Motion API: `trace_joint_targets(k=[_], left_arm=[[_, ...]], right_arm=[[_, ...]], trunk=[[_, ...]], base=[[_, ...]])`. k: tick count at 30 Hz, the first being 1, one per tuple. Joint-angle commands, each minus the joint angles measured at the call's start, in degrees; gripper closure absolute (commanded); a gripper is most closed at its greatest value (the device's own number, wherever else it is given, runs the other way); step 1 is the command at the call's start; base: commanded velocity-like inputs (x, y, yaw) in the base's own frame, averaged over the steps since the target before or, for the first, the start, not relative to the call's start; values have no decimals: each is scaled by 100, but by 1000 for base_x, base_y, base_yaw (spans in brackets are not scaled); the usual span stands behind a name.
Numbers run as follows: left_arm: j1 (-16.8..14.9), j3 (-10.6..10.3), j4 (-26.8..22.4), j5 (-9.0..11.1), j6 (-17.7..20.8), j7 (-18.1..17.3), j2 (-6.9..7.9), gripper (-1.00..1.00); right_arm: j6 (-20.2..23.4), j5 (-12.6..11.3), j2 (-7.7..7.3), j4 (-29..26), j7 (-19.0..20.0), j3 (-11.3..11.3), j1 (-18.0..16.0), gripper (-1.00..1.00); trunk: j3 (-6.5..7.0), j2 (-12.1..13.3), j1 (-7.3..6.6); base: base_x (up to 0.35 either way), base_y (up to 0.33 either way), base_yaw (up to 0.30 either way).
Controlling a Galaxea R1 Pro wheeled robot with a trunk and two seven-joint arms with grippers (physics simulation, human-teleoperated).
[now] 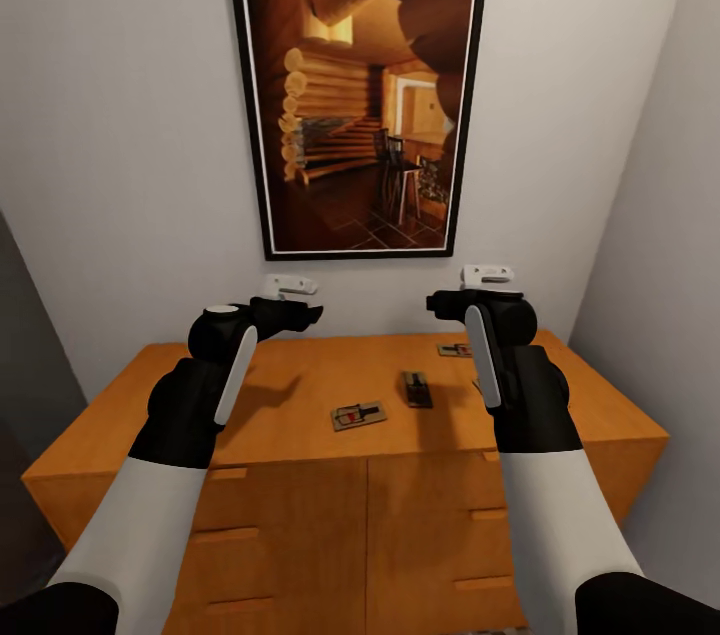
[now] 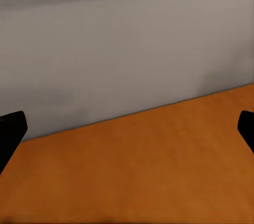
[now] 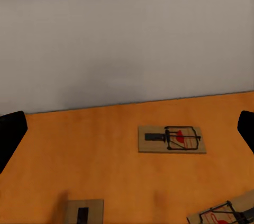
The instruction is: Take the four mousetraps from the cabinet in the bathroom and place them on the bathroom floor. Make sure all four end up on the same floor surface, and ensure that at least two of them are either under or directly next to the same bathroom sink.
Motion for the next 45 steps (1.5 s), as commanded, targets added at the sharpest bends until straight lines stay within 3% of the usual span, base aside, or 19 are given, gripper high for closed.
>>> trace_joint_targets(k=[1, 20, 32, 45], left_arm=[[-5, 3, -4, 10, 28, -7, -1, -100], [-5, 3, 174, 19, 30, -7, -8, -100], [-5, 3, 267, 12, 38, -11, -9, -100], [-5, 5, 288, 17, 48, 1, -7, -100]], right_arm=[[27, -2, 0, -3, -16, 3, -5, -100], [27, 1, 0, 60, -40, 9, -5, -100], [27, 11, 0, 561, -22, -5, -5, -100], [27, 17, 0, 668, -14, -19, -5, -100]], trunk=[[-7, -4, 0], [-7, -4, 0], [-7, -4, 0], [-7, -4, 0]], base=[[0, 0, 58], [0, 0, 14], [0, 0, 0], [-106, 27, 0]])
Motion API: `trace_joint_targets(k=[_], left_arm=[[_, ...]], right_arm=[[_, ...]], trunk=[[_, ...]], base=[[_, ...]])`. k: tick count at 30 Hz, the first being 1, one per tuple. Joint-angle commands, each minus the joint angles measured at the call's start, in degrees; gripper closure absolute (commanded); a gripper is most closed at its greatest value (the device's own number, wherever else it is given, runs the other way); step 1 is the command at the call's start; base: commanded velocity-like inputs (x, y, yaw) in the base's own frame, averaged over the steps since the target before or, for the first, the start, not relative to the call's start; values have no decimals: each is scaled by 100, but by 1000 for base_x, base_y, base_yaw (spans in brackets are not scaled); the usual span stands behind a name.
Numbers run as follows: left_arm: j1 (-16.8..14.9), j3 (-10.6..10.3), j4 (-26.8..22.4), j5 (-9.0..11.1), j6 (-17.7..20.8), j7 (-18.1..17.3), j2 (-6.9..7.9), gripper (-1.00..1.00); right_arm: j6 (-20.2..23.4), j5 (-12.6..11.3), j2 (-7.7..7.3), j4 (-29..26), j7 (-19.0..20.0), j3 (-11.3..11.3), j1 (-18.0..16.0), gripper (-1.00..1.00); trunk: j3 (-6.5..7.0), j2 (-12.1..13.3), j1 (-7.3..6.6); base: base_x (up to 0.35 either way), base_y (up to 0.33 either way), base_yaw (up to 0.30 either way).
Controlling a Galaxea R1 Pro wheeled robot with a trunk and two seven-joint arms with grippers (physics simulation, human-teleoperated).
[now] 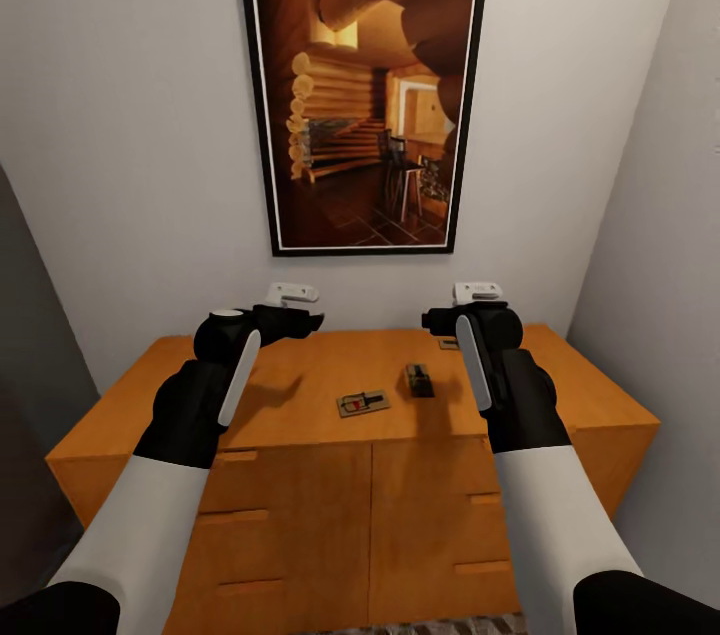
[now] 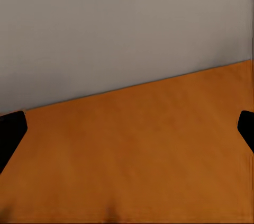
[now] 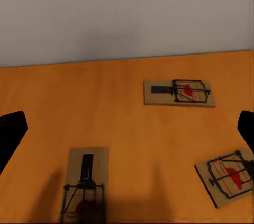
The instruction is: Take the four mousetraps from the cabinet in the bathroom and place them on the bathroom floor. Make sure all four end up on the same floor surface, and ensure that at least two of them are either under or directly next to the same bathroom sink.
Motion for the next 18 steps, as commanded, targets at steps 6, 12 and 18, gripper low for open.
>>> trace_joint_targets(k=[6, 12, 18], left_arm=[[-4, 4, 57, 9, 16, -9, -1, -100], [-4, 2, 86, 7, 5, -1, -2, -100], [-4, 1, 95, 6, 1, 1, -2, -100]], right_arm=[[26, 1, 1, 7, -16, 0, -5, -100], [26, -4, 1, 18, -16, 2, -5, -100], [26, -13, 1, 32, -16, 5, -5, -100]], trunk=[[-7, -4, -2], [-7, -4, -2], [-7, -4, -2]], base=[[-114, 34, 0], [-36, 11, 0], [-12, 4, 0]])
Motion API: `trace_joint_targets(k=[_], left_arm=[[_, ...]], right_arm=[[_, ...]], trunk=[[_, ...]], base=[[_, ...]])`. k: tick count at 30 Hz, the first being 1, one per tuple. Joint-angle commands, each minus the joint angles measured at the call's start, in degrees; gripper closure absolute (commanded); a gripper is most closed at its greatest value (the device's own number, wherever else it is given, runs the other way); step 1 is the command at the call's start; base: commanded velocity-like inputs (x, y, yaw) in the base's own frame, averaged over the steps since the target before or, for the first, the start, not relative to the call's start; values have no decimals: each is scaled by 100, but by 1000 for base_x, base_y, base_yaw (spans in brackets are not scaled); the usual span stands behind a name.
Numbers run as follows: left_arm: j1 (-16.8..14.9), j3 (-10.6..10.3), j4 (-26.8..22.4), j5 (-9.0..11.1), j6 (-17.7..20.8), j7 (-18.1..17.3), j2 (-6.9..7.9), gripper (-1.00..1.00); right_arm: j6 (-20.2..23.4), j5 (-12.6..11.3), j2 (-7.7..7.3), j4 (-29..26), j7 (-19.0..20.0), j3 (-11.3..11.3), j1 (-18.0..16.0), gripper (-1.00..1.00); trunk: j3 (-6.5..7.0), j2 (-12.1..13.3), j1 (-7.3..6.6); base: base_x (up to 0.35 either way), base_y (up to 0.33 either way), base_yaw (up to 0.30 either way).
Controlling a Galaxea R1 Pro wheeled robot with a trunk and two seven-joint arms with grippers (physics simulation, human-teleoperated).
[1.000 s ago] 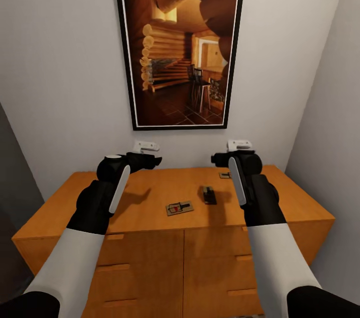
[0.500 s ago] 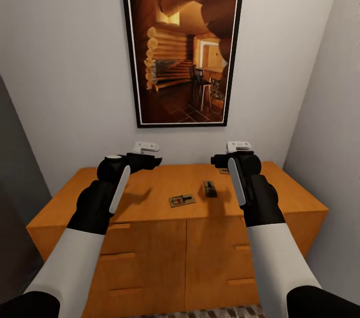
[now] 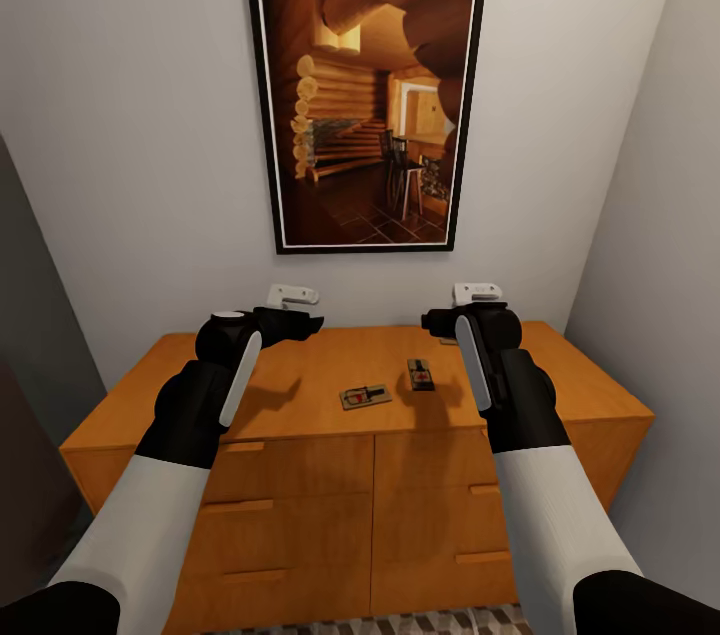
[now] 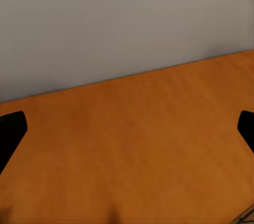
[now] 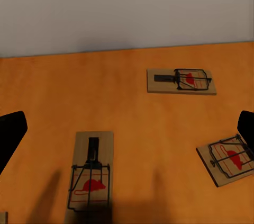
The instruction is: Take the four mousetraps from the cabinet in the bathroom and place them on the bathroom floor. Make sure all four end up on the same floor surface, and ensure that at least two of them are either under or directly next to the same bathroom sink.
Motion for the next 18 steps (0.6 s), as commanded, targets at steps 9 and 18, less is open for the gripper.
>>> trace_joint_targets(k=[9, 18], left_arm=[[-4, 3, -1, 7, 32, -4, -1, -100], [-4, 4, 0, 9, 30, 1, -1, -100]], right_arm=[[26, -4, 0, 2, -15, 5, -5, -100], [26, -8, 0, 7, -10, -3, -5, -100]], trunk=[[-7, -4, 0], [-7, -4, 0]], base=[[-3, 1, 0], [0, 0, 0]])
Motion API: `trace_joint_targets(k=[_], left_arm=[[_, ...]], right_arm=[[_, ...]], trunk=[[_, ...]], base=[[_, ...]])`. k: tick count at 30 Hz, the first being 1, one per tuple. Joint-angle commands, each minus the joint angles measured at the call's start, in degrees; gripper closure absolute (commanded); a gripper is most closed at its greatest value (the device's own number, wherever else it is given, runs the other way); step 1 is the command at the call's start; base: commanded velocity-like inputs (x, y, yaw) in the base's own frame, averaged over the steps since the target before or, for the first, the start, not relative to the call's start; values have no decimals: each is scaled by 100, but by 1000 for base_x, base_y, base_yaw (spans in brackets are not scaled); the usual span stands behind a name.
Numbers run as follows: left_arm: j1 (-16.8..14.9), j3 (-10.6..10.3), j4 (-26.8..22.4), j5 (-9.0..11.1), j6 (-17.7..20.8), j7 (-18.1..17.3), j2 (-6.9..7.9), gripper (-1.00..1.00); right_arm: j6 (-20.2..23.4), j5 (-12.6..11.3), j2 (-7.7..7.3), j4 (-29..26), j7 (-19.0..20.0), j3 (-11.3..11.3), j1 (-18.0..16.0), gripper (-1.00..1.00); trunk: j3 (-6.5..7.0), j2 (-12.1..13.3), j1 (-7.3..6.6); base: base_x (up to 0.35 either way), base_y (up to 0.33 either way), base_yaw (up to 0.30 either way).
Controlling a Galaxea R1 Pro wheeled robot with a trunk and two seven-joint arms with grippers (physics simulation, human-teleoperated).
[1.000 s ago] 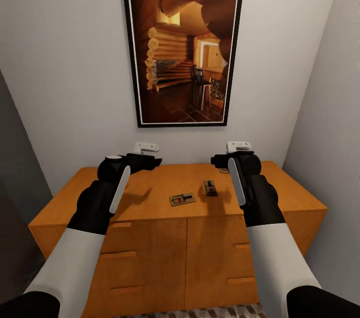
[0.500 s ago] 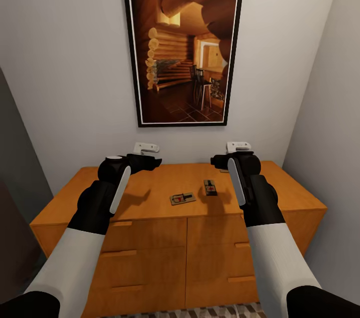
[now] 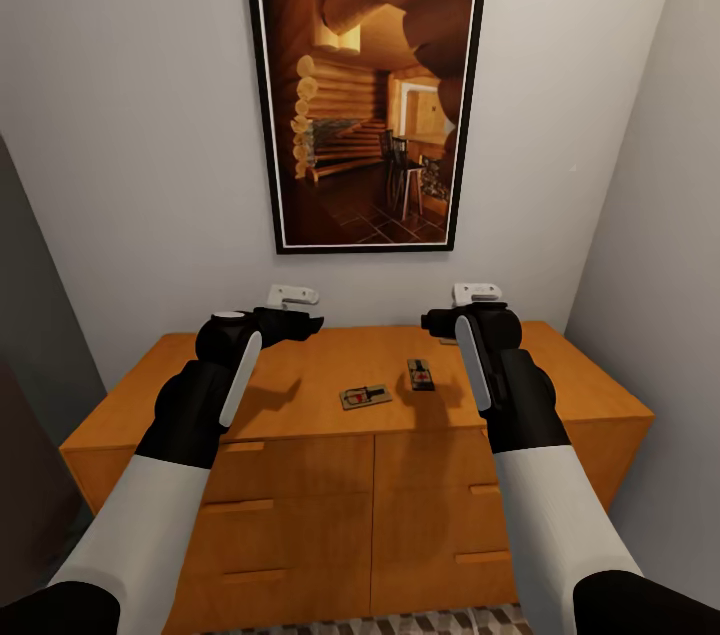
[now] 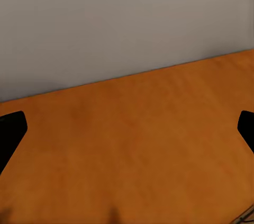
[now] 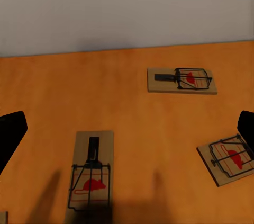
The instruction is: Take the four mousetraps from the cabinet in the bathroom and place them on the bathroom floor. Make sure all four end up on the same floor surface, and ensure that at least two of them are either under or directly next to the same bathroom sink.
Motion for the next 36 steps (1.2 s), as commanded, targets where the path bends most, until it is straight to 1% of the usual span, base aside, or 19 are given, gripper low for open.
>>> trace_joint_targets(k=[1, 7, 15, 16, 22, 31, 36], left_arm=[[-4, 3, -4, 12, 26, -6, -1, -100], [-4, 2, 2, 12, 24, -7, -1, -100], [-4, 2, 24, 16, 23, -15, 1, -100], [-4, 3, 32, 15, 23, -20, 4, -100], [-4, 2, 35, 13, 20, -11, 1, -100], [-4, 2, 32, 17, 21, -7, -1, -100], [-4, 1, 33, 16, 19, -11, -1, -100]], right_arm=[[26, -2, 0, -2, -15, 3, -5, -100], [26, -21, 0, 29, -18, -7, -5, -100], [26, -46, 0, 212, -15, -23, -5, -100], [26, -100, 0, 252, -13, -30, -5, -100], [26, -219, 0, 279, -18, -39, -5, -100], [26, -292, 0, 290, -27, -39, -5, -100], [26, -300, 0, 292, -29, -39, -5, -100]], trunk=[[-7, -4, 0], [-7, -4, 0], [-7, -4, 0], [-7, -4, 0], [-7, -4, 0], [-7, -4, 0], [-7, -4, 0]], base=[[0, 0, 0], [-30, 0, 0], [-45, 0, 0], [-11, 0, 0], [-40, 0, 0], [-198, 0, 0], [-89, 0, 0]])
